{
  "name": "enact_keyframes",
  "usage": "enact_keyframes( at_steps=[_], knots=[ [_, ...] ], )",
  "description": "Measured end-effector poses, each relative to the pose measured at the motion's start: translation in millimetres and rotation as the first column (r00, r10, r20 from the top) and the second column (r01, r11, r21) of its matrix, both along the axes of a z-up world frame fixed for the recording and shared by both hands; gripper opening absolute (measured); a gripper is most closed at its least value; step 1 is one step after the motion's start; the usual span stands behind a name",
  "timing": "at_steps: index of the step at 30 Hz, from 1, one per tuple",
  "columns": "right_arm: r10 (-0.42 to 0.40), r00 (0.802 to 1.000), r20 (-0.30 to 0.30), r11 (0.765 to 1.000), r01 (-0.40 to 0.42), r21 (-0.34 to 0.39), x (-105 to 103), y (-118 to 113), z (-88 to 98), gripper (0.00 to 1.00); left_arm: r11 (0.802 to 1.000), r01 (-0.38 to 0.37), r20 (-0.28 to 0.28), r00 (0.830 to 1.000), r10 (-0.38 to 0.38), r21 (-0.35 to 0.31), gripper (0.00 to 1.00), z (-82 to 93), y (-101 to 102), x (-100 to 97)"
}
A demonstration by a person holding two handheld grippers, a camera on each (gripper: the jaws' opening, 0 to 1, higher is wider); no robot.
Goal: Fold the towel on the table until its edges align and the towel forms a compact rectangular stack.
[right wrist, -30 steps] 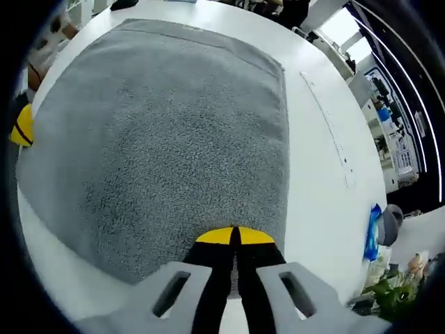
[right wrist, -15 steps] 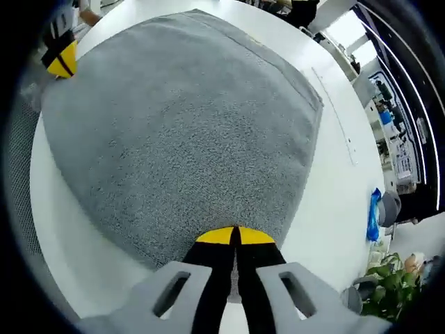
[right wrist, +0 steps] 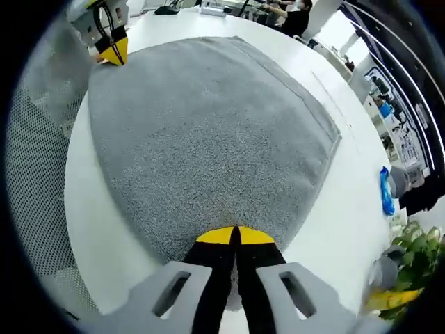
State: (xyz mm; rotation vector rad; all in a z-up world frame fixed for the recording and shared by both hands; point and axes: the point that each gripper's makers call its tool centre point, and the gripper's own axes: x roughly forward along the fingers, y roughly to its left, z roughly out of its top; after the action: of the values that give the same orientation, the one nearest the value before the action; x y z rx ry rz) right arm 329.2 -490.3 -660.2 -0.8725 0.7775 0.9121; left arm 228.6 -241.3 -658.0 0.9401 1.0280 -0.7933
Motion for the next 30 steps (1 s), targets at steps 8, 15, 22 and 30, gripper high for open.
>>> enact_keyframes(
  at_steps=[8,15,22,30],
  knots=[
    [-0.061,0.998,-0.035,0.997,0.063,0.037,-23.2,4.8,0.1,0.00,0.998,-0.035,0.002,0.999,0.036,-0.052,0.00,0.3,15.6,9.6],
    [-0.117,0.993,-0.022,0.992,0.118,0.053,-36.3,13.3,0.3,0.00,0.998,-0.048,0.070,0.996,0.050,-0.037,0.00,1.5,30.0,21.7],
    [-0.128,0.991,-0.025,0.988,0.130,0.080,-52.1,23.0,0.3,0.00,0.992,-0.068,0.142,0.986,0.082,-0.105,0.00,2.8,42.0,25.4],
    [-0.087,0.996,-0.016,0.996,0.087,0.011,-62.3,27.5,-0.2,0.00,0.971,-0.077,0.216,0.968,0.127,-0.226,0.00,4.4,45.5,24.0]
  ],
)
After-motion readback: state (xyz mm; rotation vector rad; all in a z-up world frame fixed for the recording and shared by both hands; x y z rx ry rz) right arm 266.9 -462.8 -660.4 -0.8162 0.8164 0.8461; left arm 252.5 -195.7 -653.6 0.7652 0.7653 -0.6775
